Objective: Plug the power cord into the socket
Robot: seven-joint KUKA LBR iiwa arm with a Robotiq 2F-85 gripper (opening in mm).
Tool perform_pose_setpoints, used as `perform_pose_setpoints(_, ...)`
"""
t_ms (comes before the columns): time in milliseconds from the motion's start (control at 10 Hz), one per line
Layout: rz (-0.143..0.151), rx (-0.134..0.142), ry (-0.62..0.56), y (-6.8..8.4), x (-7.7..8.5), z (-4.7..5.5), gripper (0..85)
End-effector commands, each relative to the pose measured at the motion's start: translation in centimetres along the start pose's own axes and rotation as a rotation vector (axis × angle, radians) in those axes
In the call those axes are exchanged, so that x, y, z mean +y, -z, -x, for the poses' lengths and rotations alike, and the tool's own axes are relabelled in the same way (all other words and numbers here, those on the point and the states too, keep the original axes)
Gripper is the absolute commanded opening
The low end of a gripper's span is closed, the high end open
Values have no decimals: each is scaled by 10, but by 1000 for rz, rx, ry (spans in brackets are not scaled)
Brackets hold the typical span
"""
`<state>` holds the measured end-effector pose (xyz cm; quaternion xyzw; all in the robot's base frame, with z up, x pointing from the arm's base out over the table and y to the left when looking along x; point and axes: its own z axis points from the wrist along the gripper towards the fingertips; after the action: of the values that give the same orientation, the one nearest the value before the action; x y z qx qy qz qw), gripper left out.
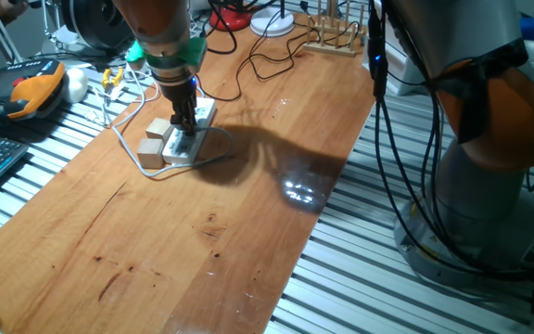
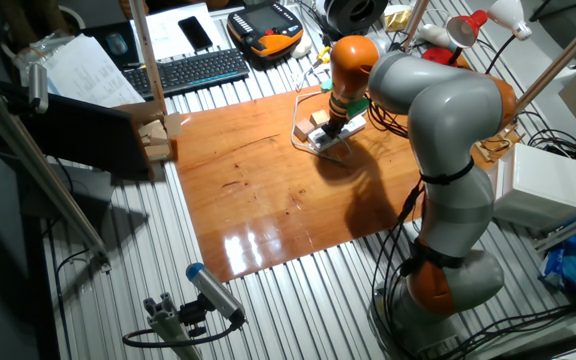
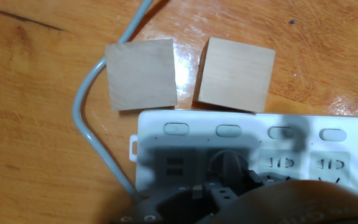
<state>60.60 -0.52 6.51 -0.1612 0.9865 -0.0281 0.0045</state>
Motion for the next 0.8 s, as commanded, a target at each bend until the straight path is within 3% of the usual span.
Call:
perform_pose_setpoints(0,5,-3,-5,-1,-1,-1,0)
perform_pose_setpoints(200,4,-9,-7,-3,-1,0,0)
perform_pose_setpoints(500,19,9,-10,-1,-1,1,0)
perform_pose_setpoints(700,13,-2,-24,1,-2,2,340)
